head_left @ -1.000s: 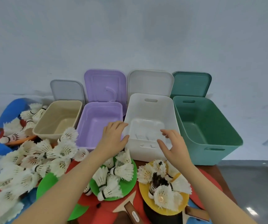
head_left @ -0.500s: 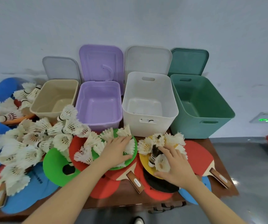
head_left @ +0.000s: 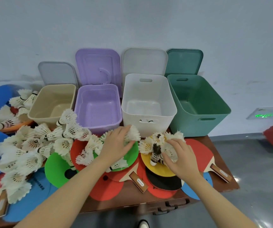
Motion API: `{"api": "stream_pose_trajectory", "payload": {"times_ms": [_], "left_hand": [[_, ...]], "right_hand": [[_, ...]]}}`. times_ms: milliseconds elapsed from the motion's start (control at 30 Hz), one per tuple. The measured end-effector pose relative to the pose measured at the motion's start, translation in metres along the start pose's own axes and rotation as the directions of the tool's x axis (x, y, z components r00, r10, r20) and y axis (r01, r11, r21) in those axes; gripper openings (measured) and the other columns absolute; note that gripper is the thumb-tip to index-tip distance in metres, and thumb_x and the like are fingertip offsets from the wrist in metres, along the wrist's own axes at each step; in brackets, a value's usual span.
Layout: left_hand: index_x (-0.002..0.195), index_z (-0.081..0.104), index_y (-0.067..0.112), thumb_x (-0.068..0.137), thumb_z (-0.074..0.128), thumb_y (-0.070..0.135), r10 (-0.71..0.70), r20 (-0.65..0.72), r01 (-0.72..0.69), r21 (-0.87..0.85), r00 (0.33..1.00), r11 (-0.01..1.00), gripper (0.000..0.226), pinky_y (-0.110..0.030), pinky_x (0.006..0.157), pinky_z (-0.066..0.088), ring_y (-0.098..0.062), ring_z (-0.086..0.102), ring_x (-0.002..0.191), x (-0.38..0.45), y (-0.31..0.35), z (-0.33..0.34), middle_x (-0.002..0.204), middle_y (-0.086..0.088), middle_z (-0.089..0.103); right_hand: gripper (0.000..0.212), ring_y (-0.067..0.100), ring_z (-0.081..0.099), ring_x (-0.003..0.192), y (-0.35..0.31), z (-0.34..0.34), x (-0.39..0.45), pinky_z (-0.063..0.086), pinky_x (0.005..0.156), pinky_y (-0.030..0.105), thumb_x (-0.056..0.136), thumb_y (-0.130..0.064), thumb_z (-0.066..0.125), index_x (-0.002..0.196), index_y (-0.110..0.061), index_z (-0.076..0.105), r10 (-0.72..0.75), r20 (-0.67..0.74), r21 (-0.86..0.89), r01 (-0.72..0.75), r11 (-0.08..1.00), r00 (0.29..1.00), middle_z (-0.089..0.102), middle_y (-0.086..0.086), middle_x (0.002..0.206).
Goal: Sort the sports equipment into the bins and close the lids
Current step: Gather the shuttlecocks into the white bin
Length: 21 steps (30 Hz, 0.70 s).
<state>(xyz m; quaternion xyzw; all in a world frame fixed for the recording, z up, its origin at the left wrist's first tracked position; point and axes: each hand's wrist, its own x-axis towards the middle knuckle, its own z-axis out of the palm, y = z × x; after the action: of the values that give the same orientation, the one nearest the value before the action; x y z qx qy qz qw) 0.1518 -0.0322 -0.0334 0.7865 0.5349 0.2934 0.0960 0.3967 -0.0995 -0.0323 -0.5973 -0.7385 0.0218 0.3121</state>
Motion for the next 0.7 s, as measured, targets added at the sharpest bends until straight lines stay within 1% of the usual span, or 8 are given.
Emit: {"api": "stream_pose_trajectory", "payload": {"times_ms": [100, 167, 233, 333, 433, 500, 600, 700], "left_hand": [[0.129, 0.051, 0.011, 0.08, 0.053, 0.045, 0.073, -0.087, -0.07, 0.039, 0.993, 0.997, 0.059, -0.033, 0.085, 0.034, -0.026, 0.057, 0.102, 0.02, 0.008, -0.015, 0.112, -0.005, 0.061], [0.126, 0.053, 0.011, 0.079, 0.048, 0.046, 0.092, -0.118, -0.086, 0.058, 0.989, 0.995, 0.06, -0.034, 0.082, 0.036, -0.027, 0.059, 0.096, 0.039, 0.013, -0.024, 0.108, -0.006, 0.062], [0.125, 0.054, 0.01, 0.078, 0.05, 0.045, 0.091, -0.151, -0.081, 0.074, 0.984, 0.994, 0.058, -0.036, 0.08, 0.04, -0.029, 0.059, 0.094, 0.061, 0.017, -0.03, 0.106, -0.007, 0.062], [0.125, 0.054, 0.01, 0.078, 0.064, 0.033, 0.082, -0.174, -0.063, 0.111, 0.981, 0.992, 0.053, -0.039, 0.08, 0.041, -0.032, 0.058, 0.095, 0.096, 0.022, -0.033, 0.106, -0.009, 0.062], [0.129, 0.049, 0.01, 0.082, 0.065, 0.029, 0.041, -0.119, -0.02, 0.173, 0.992, 0.985, 0.053, -0.041, 0.084, 0.038, -0.034, 0.055, 0.099, 0.13, 0.027, -0.03, 0.112, -0.011, 0.059], [0.132, 0.045, 0.011, 0.084, 0.061, 0.03, 0.015, -0.096, 0.007, 0.225, 0.995, 0.974, 0.054, -0.041, 0.087, 0.035, -0.034, 0.052, 0.103, 0.148, 0.029, -0.026, 0.116, -0.012, 0.057], [0.139, 0.034, 0.015, 0.088, 0.055, 0.032, -0.035, -0.092, 0.065, 0.341, 0.995, 0.938, 0.058, -0.037, 0.091, 0.031, -0.03, 0.047, 0.111, 0.167, 0.027, -0.018, 0.125, -0.007, 0.053], [0.145, 0.02, 0.015, 0.089, 0.052, 0.037, -0.073, -0.018, 0.074, 0.421, 0.997, 0.904, 0.068, -0.037, 0.096, 0.028, -0.026, 0.039, 0.121, 0.182, 0.026, -0.013, 0.136, -0.003, 0.042]], "right_hand": [[0.043, 0.015, 0.056, 0.103, -0.006, -0.01, 0.024, 0.043, 0.083, 0.031, 0.082, -0.042, 0.054, 0.112, -0.013, 0.061, 0.002, -0.068, 0.047, 0.001, 0.999, 0.998, 0.061, -0.001, 0.111], [0.043, 0.016, 0.056, 0.102, -0.007, -0.016, 0.042, 0.044, 0.083, 0.034, 0.082, -0.042, 0.055, 0.113, -0.013, 0.061, 0.003, -0.115, 0.055, 0.003, 0.998, 0.993, 0.06, 0.0, 0.11], [0.041, 0.017, 0.055, 0.102, -0.007, -0.022, 0.062, 0.043, 0.084, 0.034, 0.083, -0.038, 0.058, 0.114, -0.012, 0.059, 0.015, -0.171, 0.068, -0.003, 0.998, 0.985, 0.059, 0.001, 0.111], [0.04, 0.014, 0.05, 0.104, -0.008, -0.025, 0.102, 0.039, 0.085, 0.034, 0.082, -0.031, 0.065, 0.116, -0.013, 0.057, 0.051, -0.225, 0.1, -0.029, 0.995, 0.973, 0.056, 0.001, 0.115], [0.044, 0.015, 0.048, 0.11, -0.003, -0.02, 0.143, 0.036, 0.091, 0.037, 0.083, -0.03, 0.068, 0.122, -0.016, 0.053, 0.093, -0.176, 0.117, -0.073, 0.99, 0.98, 0.051, 0.0, 0.122], [0.046, 0.018, 0.049, 0.112, 0.005, -0.012, 0.163, 0.038, 0.094, 0.039, 0.083, -0.031, 0.067, 0.124, -0.016, 0.052, 0.105, -0.127, 0.092, -0.093, 0.991, 0.986, 0.05, 0.0, 0.125], [0.052, 0.021, 0.051, 0.112, 0.017, -0.002, 0.183, 0.042, 0.096, 0.04, 0.084, -0.034, 0.065, 0.129, -0.015, 0.048, 0.124, -0.032, 0.065, -0.122, 0.99, 0.992, 0.047, 0.0, 0.132], [0.062, 0.019, 0.043, 0.125, 0.03, 0.004, 0.194, 0.031, 0.105, 0.037, 0.085, -0.042, 0.062, 0.137, -0.017, 0.039, 0.135, 0.07, -0.022, -0.134, 0.991, 0.988, 0.039, -0.002, 0.143]]}}
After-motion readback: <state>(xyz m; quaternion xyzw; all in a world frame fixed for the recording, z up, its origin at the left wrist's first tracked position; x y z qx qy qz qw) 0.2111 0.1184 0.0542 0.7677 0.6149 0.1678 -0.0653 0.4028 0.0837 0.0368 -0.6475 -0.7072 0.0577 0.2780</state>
